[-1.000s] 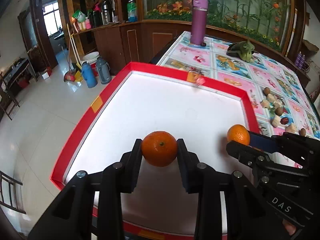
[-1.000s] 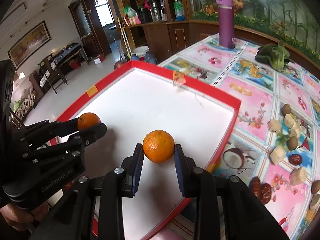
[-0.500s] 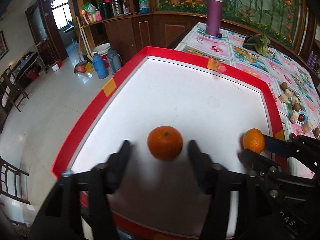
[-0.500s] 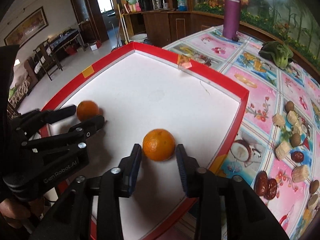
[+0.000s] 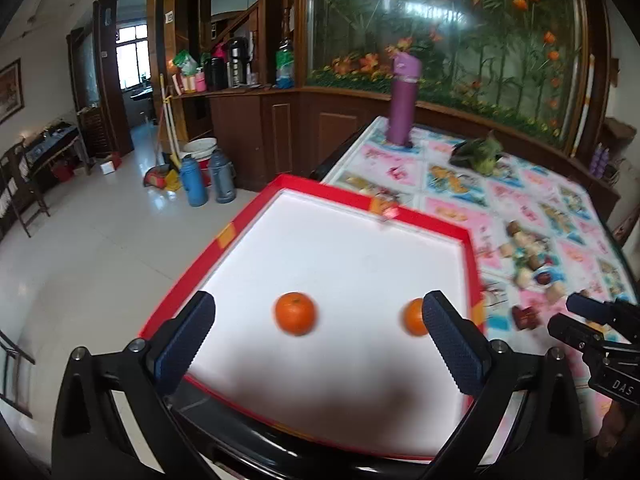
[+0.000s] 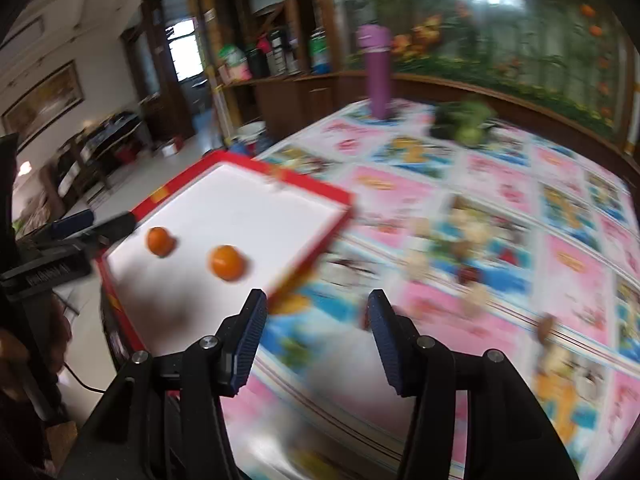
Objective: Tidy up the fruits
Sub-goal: 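Grasp a red date with the right tool while the left tool grasps another date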
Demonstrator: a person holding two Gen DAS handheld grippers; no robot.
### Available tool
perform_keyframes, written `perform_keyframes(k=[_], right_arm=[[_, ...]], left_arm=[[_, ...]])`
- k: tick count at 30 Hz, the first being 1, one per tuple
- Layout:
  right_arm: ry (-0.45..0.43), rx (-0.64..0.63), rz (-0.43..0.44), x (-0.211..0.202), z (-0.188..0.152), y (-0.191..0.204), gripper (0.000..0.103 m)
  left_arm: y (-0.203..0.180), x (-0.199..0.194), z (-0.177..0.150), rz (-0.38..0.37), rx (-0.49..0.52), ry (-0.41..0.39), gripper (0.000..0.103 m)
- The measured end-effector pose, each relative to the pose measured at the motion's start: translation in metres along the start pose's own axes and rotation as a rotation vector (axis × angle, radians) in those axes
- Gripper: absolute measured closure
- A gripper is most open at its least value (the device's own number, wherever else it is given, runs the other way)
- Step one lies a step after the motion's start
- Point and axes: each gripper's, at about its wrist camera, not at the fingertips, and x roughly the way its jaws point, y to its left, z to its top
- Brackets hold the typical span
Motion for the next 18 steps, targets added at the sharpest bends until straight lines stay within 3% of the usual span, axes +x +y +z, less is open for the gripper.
perform_keyframes(k=[3,6,12,18], right_arm=[[-0.027,0.052,-0.079,-0.026,-0.014,-0.039,0.050],[-0.039,0.085,-0.182,-0.050,-0.032,-0.074,0.050],[-0.030,0.197,-0.218,-0.066,-0.053,-0.124,0.050],[0.020,0.266,-0.196,-0.049,-0.060,-0.146,0.050]], left_arm=[[-0.016,-0.009,0.003,-0.097,-0.007,0.000,0.000],[-0.039,-0.012,0.004,-0.131,0.031,0.011,0.000],[-0.106,-0.005,-0.009,-0.134,0.241,0.047,0.000],[-0.147,0.012,-0.024,-0.183,0.343,0.137,0.000]])
